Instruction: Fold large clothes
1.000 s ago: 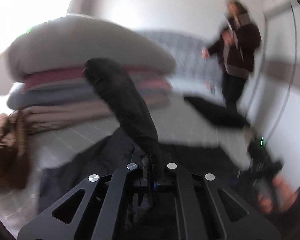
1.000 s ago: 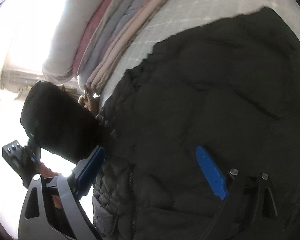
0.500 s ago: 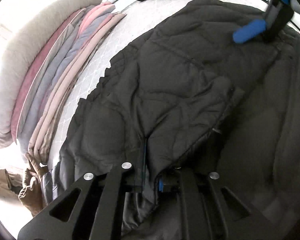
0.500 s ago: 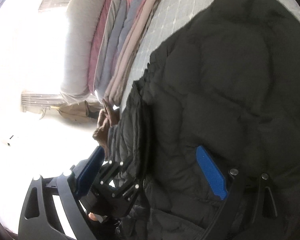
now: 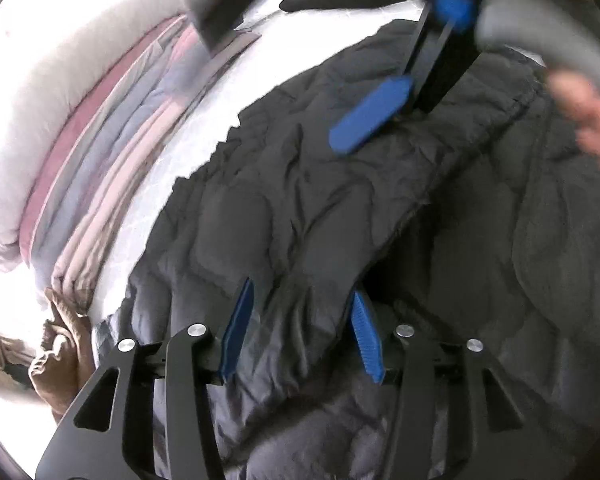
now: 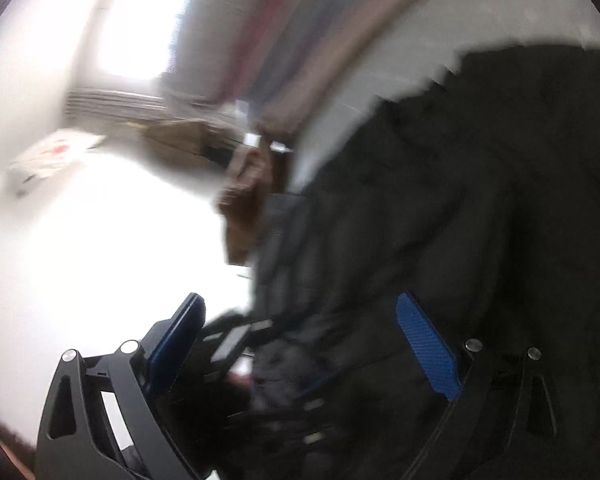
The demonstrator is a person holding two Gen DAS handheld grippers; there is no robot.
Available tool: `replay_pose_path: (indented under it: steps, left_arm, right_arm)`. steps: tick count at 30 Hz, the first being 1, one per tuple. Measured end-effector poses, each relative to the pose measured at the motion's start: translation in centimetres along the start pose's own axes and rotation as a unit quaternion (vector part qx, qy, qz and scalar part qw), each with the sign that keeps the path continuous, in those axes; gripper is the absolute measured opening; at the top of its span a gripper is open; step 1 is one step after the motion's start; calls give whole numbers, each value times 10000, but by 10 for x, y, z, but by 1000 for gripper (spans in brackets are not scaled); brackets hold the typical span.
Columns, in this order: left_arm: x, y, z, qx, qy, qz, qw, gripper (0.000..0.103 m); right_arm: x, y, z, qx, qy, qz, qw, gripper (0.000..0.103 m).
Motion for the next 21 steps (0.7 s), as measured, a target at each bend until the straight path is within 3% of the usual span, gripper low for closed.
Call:
replay_pose_path:
  steps: [1, 2, 5, 7, 9, 10, 14, 15, 17, 19, 21]
  left_arm:
    - [6, 4, -2, 171, -18, -144, 9997, 46]
    - [10, 9, -2, 242, -25, -285, 9993, 46]
    - [32, 38, 1, 359, 4, -939, 9949, 46]
    - [51, 64, 6, 445, -5, -1540, 9871, 46]
    - [73, 93, 13, 593, 1, -2277, 9719, 47]
    - [88, 110, 19, 655, 18, -2742, 9594, 47]
    - [129, 134, 43, 946, 196, -3648, 9260, 47]
    - [135, 134, 47, 954, 232, -3699, 9239, 47]
    - [139, 130, 54, 877, 302, -3628, 9272, 47]
    - [140, 126, 58, 846, 332, -3594, 9288, 48]
    - [140, 124, 57, 792, 358, -3581, 9296, 48]
  right_arm:
    - [-9, -13, 4, 289, -114, 52, 9995, 93]
    - [-12, -18, 4, 297, -171, 109, 9994, 93]
    - [-21, -21, -10, -164, -385, 479, 9980, 93]
    - [-17, -10, -18, -252, -455, 267, 9983, 93]
    - [-16, -14, -17, 68, -427, 179, 9989, 93]
    - [-16, -24, -13, 157, -335, 270, 9990, 93]
    - [-15, -35, -27, -516, -496, 575, 9958, 93]
    - [-13, -32, -30, -338, -559, 424, 9970, 94]
    - [-12, -41, -17, 486, -335, 292, 9978, 96]
    - [-10, -46, -9, 629, -214, 301, 9973, 96]
    - [-11, -42, -14, 481, -298, 363, 9977, 96]
Point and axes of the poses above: each gripper's, at about its wrist camera, not at the fingertips, and z roughly the way its jaws point, y to its left, x to its underside, the point moved 4 cm from there along z, roughly the way its jaws point, and after that the axes turned 10 degrees about z, right-handed, at the moved point
